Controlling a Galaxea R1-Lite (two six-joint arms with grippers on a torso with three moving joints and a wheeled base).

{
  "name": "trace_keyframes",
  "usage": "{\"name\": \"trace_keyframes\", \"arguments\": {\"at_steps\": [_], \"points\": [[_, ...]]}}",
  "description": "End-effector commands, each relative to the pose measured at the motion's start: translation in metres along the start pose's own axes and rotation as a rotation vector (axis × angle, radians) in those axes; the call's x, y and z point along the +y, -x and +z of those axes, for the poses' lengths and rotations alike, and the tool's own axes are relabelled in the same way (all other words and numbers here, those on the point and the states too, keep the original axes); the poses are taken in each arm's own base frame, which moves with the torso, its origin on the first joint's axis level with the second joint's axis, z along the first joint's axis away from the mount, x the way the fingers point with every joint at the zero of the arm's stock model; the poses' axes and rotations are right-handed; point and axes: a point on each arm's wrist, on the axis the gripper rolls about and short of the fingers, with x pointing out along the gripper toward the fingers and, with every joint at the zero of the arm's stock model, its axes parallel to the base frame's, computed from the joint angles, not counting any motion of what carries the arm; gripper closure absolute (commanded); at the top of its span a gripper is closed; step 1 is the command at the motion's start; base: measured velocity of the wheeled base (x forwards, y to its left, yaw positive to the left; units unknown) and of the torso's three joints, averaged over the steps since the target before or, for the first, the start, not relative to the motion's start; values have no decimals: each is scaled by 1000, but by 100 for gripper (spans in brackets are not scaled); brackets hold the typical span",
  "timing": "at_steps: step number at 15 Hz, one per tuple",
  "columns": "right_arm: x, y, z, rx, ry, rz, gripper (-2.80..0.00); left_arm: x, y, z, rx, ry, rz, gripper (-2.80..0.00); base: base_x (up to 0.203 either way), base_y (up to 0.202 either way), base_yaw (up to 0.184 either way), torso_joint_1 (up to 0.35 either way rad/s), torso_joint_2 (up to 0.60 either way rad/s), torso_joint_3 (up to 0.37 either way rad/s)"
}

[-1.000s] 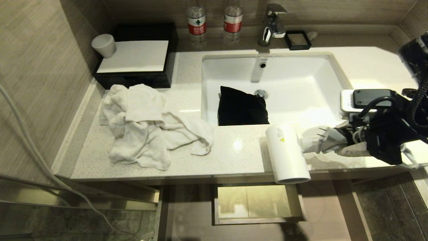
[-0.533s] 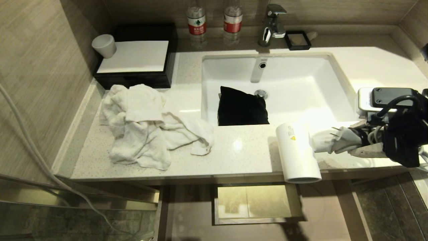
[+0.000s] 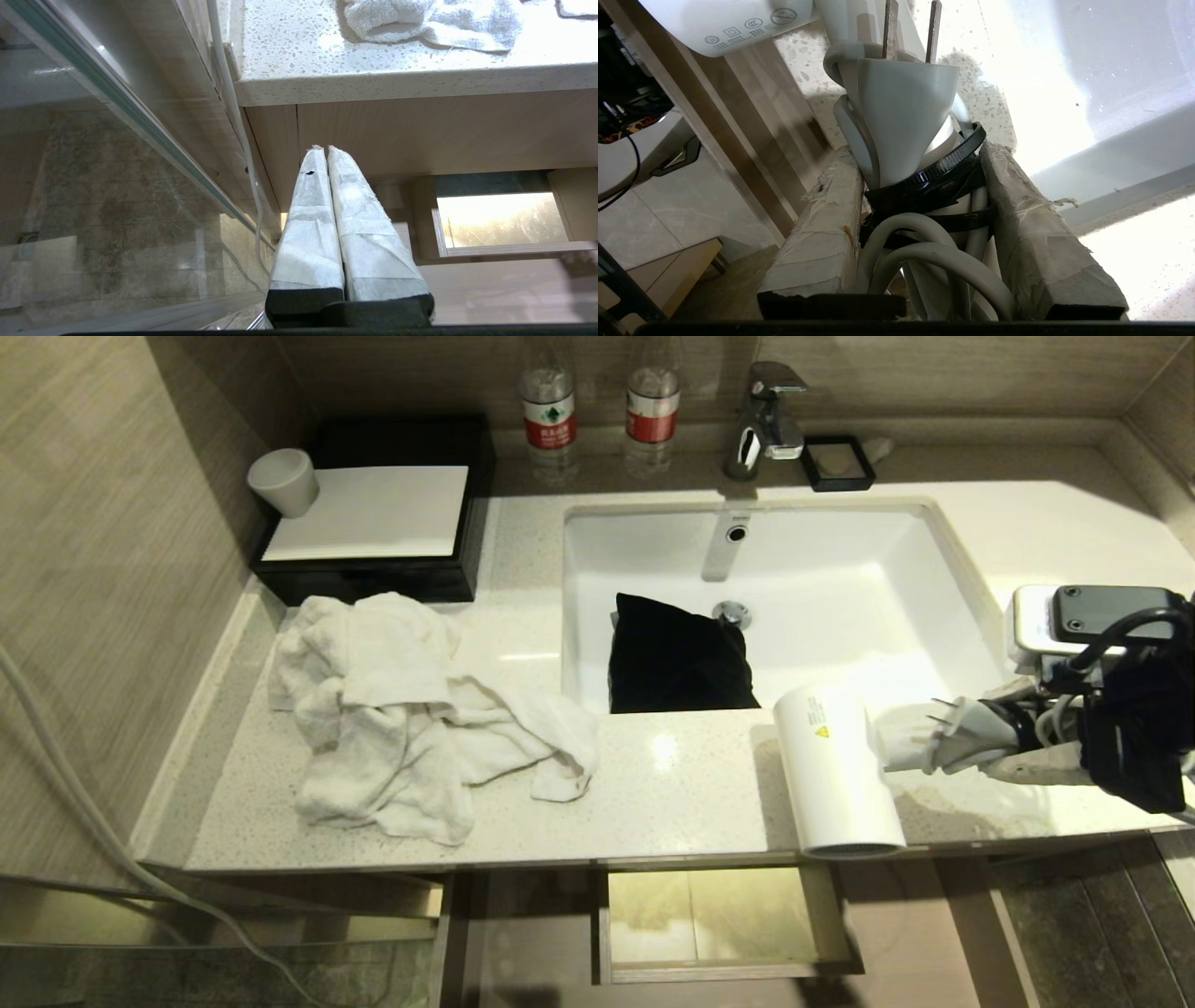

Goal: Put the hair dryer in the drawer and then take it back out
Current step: Put it into the drawer

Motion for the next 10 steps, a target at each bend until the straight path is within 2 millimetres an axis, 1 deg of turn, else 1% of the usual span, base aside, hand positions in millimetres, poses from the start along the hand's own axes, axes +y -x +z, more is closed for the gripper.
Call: {"name": "trace_keyframes", "arguments": {"at_steps": [1,2,4,10], "points": [[1,2,0,-1,6,0,0,0,0,0,1,0,0,0,0,0,0,0,0,0],[1,2,0,-2,6,-1,0,0,0,0,2,0,0,0,0,0,0,-89,110,-27],[1,2,0,-1,6,0,0,0,0,0,0,0,0,0,0,0,0,-237,195,-75],[3,6,-4,4,-16,-11,0,0,0,0,0,0,0,0,0,0,0,-337,193,-131]]}}
